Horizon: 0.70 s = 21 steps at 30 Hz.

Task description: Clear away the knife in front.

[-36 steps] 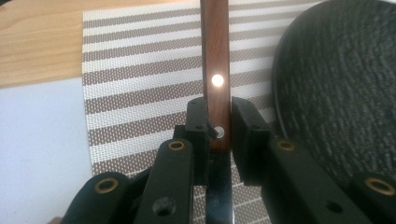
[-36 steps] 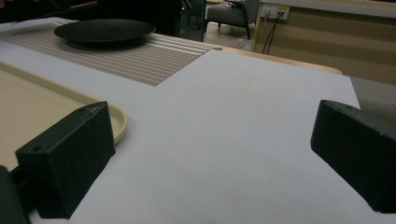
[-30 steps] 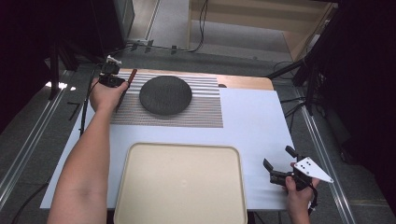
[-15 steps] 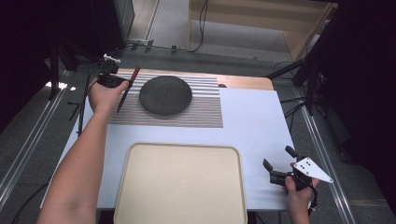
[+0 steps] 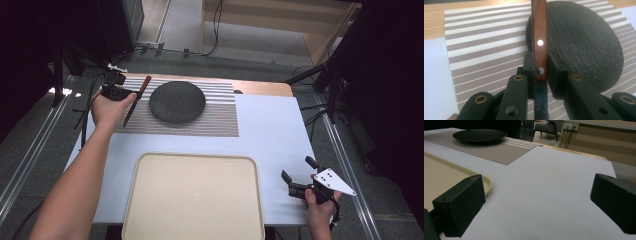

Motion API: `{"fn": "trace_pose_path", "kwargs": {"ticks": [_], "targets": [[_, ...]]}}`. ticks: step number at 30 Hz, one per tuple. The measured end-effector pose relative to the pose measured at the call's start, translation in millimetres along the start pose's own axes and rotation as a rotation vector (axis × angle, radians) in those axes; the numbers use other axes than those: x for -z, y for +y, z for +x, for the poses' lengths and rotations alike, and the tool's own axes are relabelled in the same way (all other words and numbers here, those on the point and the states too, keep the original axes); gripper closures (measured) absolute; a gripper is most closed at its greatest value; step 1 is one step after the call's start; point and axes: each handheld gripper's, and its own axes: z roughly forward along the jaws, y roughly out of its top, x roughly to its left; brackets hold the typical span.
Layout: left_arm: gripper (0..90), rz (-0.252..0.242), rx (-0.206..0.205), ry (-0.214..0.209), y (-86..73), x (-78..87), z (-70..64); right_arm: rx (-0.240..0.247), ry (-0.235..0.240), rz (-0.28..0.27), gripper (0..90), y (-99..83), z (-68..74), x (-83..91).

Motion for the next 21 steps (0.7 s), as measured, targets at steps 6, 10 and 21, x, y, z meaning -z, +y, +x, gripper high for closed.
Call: {"fn": "trace_pose_path", "kwargs": {"ticks": [6,10,21], "targets": [[77.2,0.000,-0.022,-0.009,-7.0,6.1,-7.5,0.003,0.000,0.000,0.0,0.2,0.1,-0.1],[77.2,-0.004,-0.042,-0.016,-10.4,10.9,-13.6,0.004,-0.001,0.000,0.0,0.1,0.2,-0.2],[77.2,-0.004,-0.112,-0.048,-19.7,24.6,-36.7,0.001,0.001,0.000,0.0,0.2,0.3,0.1]]}}
